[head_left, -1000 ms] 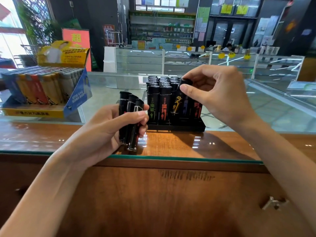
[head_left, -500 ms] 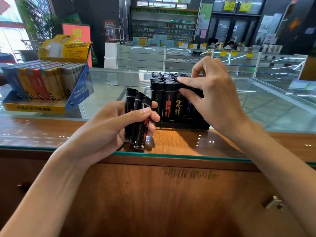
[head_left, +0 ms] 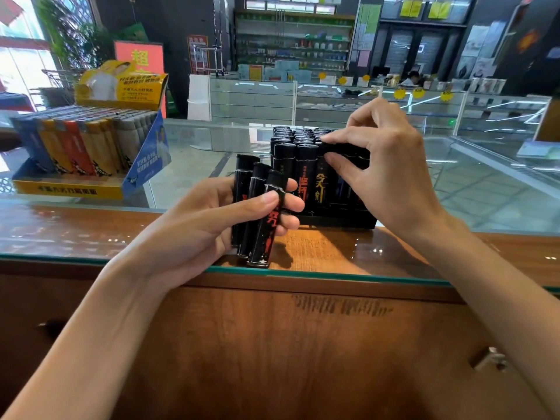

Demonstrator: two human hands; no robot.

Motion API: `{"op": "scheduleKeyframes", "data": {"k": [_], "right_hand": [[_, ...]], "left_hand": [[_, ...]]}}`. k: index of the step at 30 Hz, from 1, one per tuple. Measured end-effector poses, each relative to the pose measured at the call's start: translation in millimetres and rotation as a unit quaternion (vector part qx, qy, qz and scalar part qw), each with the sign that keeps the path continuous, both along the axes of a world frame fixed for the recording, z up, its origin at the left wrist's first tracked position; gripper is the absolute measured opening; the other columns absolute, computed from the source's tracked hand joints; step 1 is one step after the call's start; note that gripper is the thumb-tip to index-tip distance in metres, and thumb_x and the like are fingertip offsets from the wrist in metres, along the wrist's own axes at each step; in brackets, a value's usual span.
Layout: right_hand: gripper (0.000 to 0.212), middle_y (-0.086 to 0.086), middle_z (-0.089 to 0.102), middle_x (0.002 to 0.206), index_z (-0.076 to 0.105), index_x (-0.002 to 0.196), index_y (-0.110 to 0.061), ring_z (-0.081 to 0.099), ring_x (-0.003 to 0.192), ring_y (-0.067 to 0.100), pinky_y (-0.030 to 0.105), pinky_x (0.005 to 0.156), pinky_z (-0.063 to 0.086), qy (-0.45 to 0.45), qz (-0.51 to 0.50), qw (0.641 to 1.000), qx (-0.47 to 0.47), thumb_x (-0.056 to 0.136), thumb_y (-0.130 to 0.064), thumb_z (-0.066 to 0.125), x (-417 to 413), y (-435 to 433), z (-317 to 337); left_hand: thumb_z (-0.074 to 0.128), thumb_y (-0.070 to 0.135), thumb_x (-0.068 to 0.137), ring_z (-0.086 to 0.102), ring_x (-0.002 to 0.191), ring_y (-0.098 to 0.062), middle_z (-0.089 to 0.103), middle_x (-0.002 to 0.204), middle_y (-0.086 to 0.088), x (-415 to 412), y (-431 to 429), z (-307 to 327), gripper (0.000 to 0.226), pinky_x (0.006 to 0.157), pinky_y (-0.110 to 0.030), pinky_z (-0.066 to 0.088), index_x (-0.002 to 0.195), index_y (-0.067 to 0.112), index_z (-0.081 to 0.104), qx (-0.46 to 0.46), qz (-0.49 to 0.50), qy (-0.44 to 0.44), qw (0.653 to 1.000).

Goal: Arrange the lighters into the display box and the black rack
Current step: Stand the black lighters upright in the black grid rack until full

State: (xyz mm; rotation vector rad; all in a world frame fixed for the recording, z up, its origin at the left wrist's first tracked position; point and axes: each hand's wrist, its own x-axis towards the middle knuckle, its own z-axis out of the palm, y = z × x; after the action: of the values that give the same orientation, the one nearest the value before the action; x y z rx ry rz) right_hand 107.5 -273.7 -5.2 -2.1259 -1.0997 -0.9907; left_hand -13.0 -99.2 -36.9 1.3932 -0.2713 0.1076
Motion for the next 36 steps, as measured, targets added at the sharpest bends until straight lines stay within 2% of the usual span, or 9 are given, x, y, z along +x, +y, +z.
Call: {"op": "scheduleKeyframes", "data": {"k": [4,7,13,17,21,24,30,33,36], "right_hand": [[0.019,-0.001,0.057,0.089,0.072,0.104,-0.014,0.048,0.079,0.001,0.01,0.07,0.034,0.062,0.106,0.991,0.048,0.089,-0.022,0.064,-17.9,-3.1,-1.1],[0.016,-0.007,0.057,0.086,0.073,0.1,-0.018,0.051,0.075,0.0,0.011,0.066,0.035,0.146,0.193,0.97,0.018,0.087,-0.025,0.066,-29.6,-1.2,-3.8],[0.014,0.001,0.066,0.086,0.074,0.095,-0.013,0.057,0.077,0.01,0.014,0.068,0.042,0.156,0.133,0.975,0.082,0.09,-0.017,0.062,-38.1,17.7,-19.9],[0.018,0.002,0.069,0.092,0.072,0.103,-0.015,0.063,0.081,0.02,0.033,0.077,0.051,0.27,0.203,0.939,0.064,0.092,-0.02,0.06,-34.3,16.7,-16.2],[0.023,0.022,0.068,0.097,0.065,0.112,-0.007,0.067,0.086,0.025,0.021,0.081,0.053,0.377,0.337,0.861,0.056,0.092,-0.007,0.054,-32.6,12.3,-11.9],[0.022,0.03,0.062,0.099,0.065,0.109,-0.009,0.061,0.085,0.026,0.021,0.083,0.047,0.391,0.363,0.844,0.052,0.092,-0.004,0.054,-28.4,12.8,-11.1],[0.017,0.008,0.06,0.079,0.058,0.093,-0.006,0.057,0.072,0.016,0.023,0.073,0.049,0.433,0.413,0.797,0.077,0.082,-0.019,0.059,-24.2,11.1,-10.0],[0.016,0.002,0.064,0.078,0.061,0.088,-0.009,0.056,0.069,0.011,0.019,0.063,0.045,0.436,0.416,0.788,0.126,0.077,-0.02,0.062,-16.9,-0.3,-0.6],[0.012,0.001,0.071,0.075,0.069,0.079,-0.014,0.06,0.065,0.012,0.018,0.061,0.049,0.421,0.407,0.791,0.177,0.07,-0.021,0.07,-6.1,-17.9,10.6]], "left_hand": [[0.059,0.018,0.082,0.069,0.092,-0.02,0.07,0.105,-0.013,-2.8,0.1,2.5,0.03,0.069,-0.027,0.056,0.107,0.005,0.068,0.019,-0.006,0.004,1.0],[0.063,0.018,0.083,0.071,0.084,-0.019,0.073,0.093,-0.01,-1.7,-2.1,1.2,0.017,0.065,-0.029,0.057,0.096,0.014,0.073,0.045,0.029,0.006,0.999],[0.06,0.018,0.079,0.07,0.076,-0.017,0.072,0.08,-0.007,5.4,-6.4,-3.6,0.014,0.063,-0.028,0.058,0.083,0.017,0.074,0.035,0.128,0.004,0.991],[0.061,0.016,0.078,0.071,0.076,-0.016,0.072,0.079,-0.007,7.1,-6.5,-3.6,0.015,0.062,-0.026,0.057,0.087,0.01,0.07,0.009,0.141,0.006,0.99],[0.061,0.017,0.075,0.071,0.076,-0.014,0.072,0.079,-0.007,6.7,-4.8,-1.2,0.018,0.064,-0.025,0.057,0.089,0.008,0.069,-0.023,0.111,0.014,0.994],[0.059,0.016,0.077,0.07,0.074,-0.013,0.072,0.081,-0.007,5.4,-4.2,-0.4,0.023,0.064,-0.021,0.055,0.094,0.003,0.066,-0.047,0.096,0.014,0.994],[0.056,0.021,0.082,0.07,0.071,-0.009,0.074,0.08,-0.006,1.6,-8.7,1.7,0.022,0.057,-0.019,0.056,0.081,0.017,0.077,0.015,0.106,0.011,0.994],[0.054,0.018,0.086,0.07,0.083,-0.015,0.073,0.093,-0.012,3.4,-8.0,0.9,0.026,0.078,-0.035,0.058,0.101,0.004,0.07,0.009,0.11,0.021,0.994],[0.055,0.016,0.085,0.069,0.085,-0.018,0.072,0.088,-0.009,3.8,-8.2,1.1,0.029,0.075,-0.032,0.058,0.11,0.001,0.059,-0.033,0.113,0.025,0.993]]}}
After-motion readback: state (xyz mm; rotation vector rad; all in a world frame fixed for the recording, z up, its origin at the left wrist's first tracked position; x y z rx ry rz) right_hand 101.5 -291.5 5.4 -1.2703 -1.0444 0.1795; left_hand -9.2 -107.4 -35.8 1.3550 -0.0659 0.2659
